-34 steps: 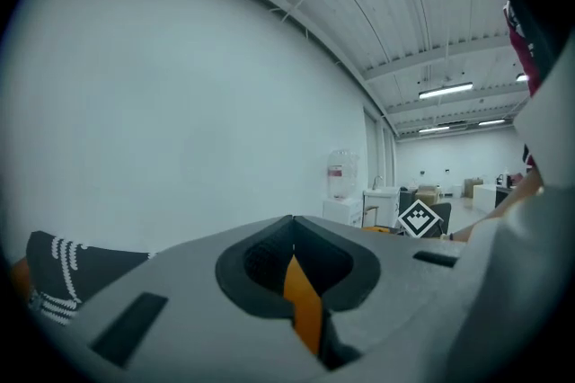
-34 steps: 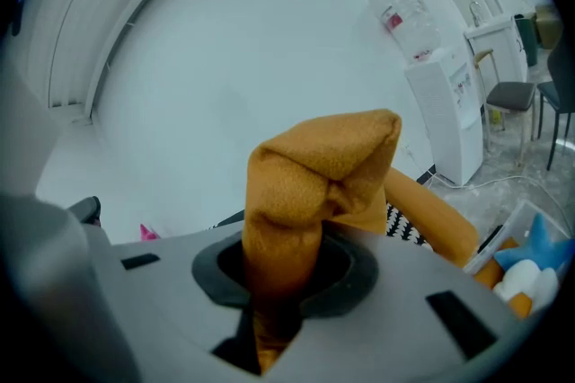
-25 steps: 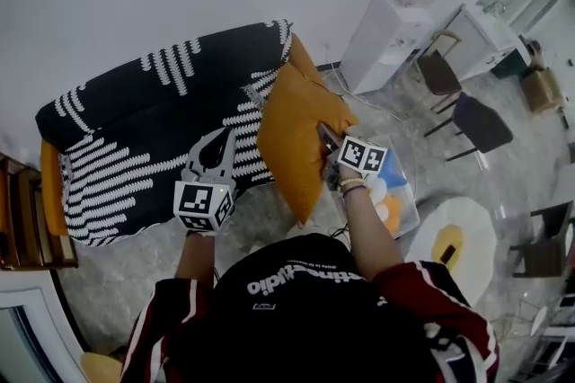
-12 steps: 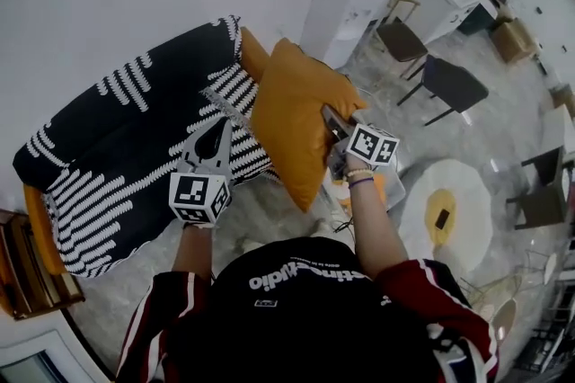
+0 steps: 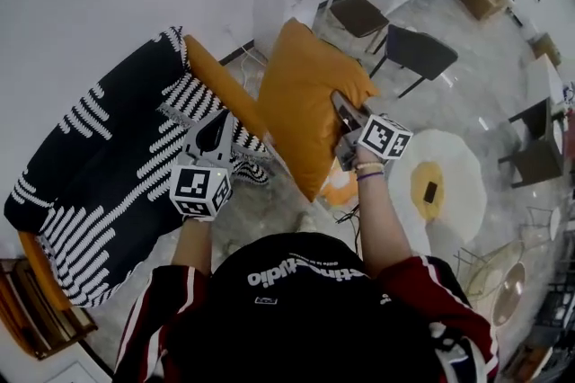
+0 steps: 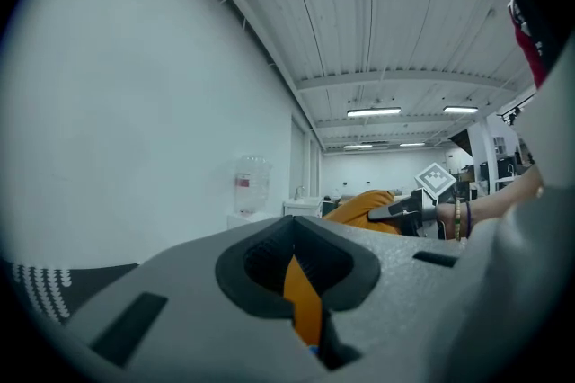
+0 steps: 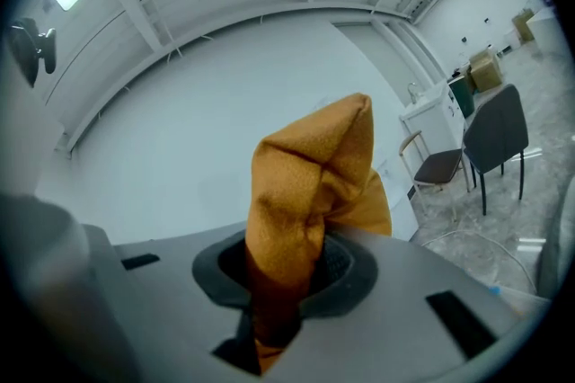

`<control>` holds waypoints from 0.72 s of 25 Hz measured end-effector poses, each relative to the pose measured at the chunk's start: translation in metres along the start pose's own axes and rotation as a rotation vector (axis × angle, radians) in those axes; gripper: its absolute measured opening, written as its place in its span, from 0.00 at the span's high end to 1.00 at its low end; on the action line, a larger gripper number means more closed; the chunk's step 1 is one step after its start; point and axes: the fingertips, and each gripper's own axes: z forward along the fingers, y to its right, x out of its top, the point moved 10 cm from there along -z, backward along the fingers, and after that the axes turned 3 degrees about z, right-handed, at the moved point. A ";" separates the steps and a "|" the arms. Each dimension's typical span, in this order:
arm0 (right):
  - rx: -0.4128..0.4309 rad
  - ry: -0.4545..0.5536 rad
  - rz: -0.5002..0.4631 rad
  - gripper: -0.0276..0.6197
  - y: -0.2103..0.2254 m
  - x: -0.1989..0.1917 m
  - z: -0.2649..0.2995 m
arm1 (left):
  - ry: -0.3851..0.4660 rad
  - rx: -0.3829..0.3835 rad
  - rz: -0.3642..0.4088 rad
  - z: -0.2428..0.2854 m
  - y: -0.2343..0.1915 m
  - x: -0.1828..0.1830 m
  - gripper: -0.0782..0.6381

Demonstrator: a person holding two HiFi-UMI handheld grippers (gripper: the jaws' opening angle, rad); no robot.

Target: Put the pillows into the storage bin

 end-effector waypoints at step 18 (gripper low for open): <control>-0.120 -0.095 0.182 0.82 0.160 -0.037 -0.055 | -0.185 -0.019 0.017 0.081 0.094 -0.046 0.88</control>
